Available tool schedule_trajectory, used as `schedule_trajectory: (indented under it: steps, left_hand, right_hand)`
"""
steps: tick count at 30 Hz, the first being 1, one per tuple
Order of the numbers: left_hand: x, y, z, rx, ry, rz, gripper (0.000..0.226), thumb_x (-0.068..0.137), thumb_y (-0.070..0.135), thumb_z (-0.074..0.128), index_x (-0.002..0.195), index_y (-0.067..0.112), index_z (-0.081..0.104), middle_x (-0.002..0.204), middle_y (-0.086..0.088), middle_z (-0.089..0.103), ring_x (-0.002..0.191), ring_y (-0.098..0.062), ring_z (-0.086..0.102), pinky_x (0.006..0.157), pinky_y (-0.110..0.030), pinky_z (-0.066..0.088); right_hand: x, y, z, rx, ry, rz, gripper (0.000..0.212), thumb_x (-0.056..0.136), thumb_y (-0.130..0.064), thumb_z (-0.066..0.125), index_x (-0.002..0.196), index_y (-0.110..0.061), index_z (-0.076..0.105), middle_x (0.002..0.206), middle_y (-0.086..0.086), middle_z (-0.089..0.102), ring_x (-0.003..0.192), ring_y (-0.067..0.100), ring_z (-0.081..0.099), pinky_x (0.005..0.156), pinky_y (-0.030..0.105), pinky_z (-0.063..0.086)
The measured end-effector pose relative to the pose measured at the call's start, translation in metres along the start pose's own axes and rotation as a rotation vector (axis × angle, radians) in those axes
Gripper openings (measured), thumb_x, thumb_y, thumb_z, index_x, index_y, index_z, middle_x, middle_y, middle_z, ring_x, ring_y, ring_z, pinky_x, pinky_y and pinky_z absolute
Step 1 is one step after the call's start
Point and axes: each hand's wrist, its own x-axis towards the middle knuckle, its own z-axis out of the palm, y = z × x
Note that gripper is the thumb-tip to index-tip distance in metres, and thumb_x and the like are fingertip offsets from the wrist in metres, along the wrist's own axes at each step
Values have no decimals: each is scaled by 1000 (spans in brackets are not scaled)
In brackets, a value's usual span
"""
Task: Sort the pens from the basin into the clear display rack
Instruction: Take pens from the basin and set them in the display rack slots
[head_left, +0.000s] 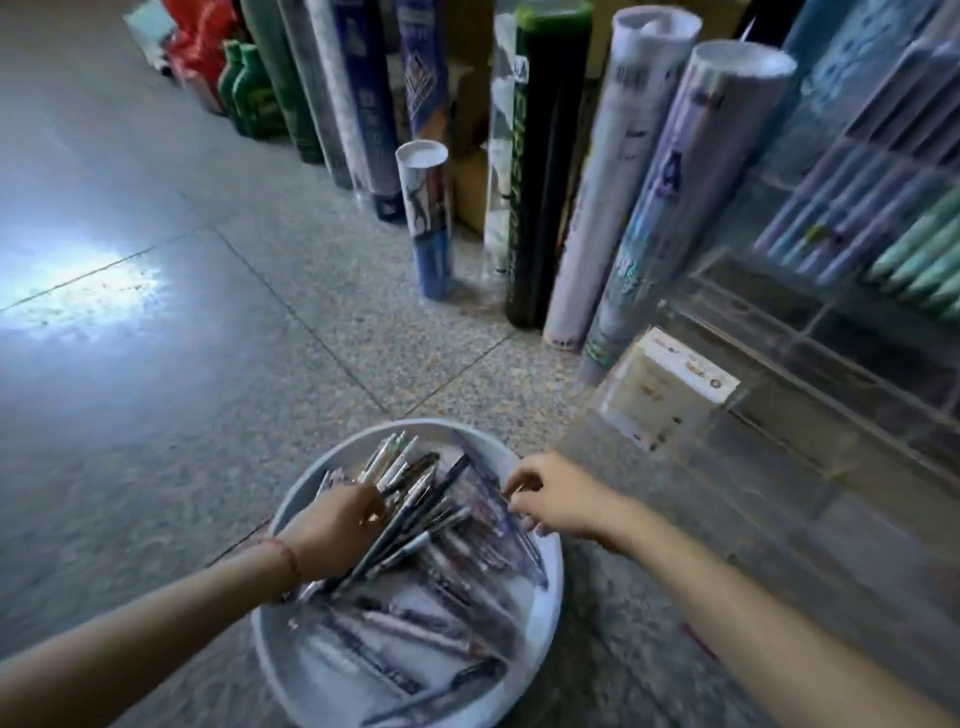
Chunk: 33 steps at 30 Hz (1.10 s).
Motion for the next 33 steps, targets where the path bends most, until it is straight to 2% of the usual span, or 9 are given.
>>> schedule_trajectory:
  steps: [2, 6, 9, 11, 17, 23, 27, 30, 33]
  left_hand:
    - [-2, -14, 17, -50, 33, -33, 14, 88, 17, 47, 92, 12, 60, 94, -9, 60, 95, -27, 54, 78, -27, 34]
    - [-2, -28, 41, -153, 157, -54, 21, 83, 5, 54, 104, 5, 58, 110, -17, 52, 103, -34, 51, 88, -36, 41]
    - [0, -24, 46, -239, 231, 16, 22, 78, -5, 55, 96, 4, 62, 101, -16, 54, 94, -35, 55, 82, -37, 45]
    - [2, -19, 47, -256, 247, 95, 21, 78, 0, 49, 93, 6, 63, 97, -14, 55, 89, -33, 57, 78, -33, 44]
    - [13, -1, 50, -218, 242, 279, 23, 82, 10, 45, 98, 8, 62, 98, -8, 55, 88, -27, 55, 77, -36, 49]
    - [31, 38, 41, 64, 302, 493, 44, 70, 19, 46, 114, 13, 52, 112, -9, 63, 103, -29, 61, 85, -45, 53]
    - [41, 56, 28, 239, 314, 786, 52, 74, 34, 46, 120, 11, 44, 107, -3, 68, 103, -20, 64, 100, -36, 42]
    - [28, 72, 8, 97, 204, 825, 37, 83, 42, 41, 97, 10, 55, 79, -1, 66, 71, -18, 64, 66, -26, 45]
    - [0, 98, -6, -377, -54, 610, 35, 87, 42, 52, 89, 7, 52, 69, 1, 57, 60, -17, 54, 56, -31, 42]
  right_hand:
    - [20, 23, 27, -24, 92, 74, 29, 86, 2, 48, 70, -21, 52, 72, 3, 56, 73, 20, 55, 67, 29, 46]
    - [31, 36, 61, -221, 89, 190, 23, 93, 1, 44, 116, -4, 42, 136, 17, 35, 113, 32, 48, 73, 33, 39]
    - [39, 41, 74, -382, 101, 184, 41, 95, -6, 45, 133, -7, 29, 149, 16, 15, 83, 24, 54, 60, 33, 45]
    - [41, 41, 72, -477, 111, 182, 36, 98, -17, 42, 131, -7, 33, 143, 15, 25, 72, 19, 49, 54, 27, 37]
    - [43, 36, 69, -679, 86, 154, 39, 96, -27, 43, 125, -2, 37, 127, 16, 46, 114, 31, 52, 86, 36, 43]
    - [34, 25, 56, -707, 74, 89, 29, 94, -8, 43, 121, -4, 34, 116, 16, 59, 107, 33, 57, 70, 35, 36]
    - [0, 1, 25, -369, -10, -91, 12, 97, -21, 41, 97, -8, 44, 89, 14, 55, 89, 34, 57, 62, 35, 37]
    - [-31, -3, -4, -165, 55, -160, 18, 92, -26, 55, 95, -9, 56, 89, 10, 64, 81, 23, 62, 62, 32, 43]
    - [-66, -1, -39, 267, 104, -157, 16, 83, -16, 68, 95, -12, 57, 70, 1, 62, 51, 9, 57, 45, 22, 43]
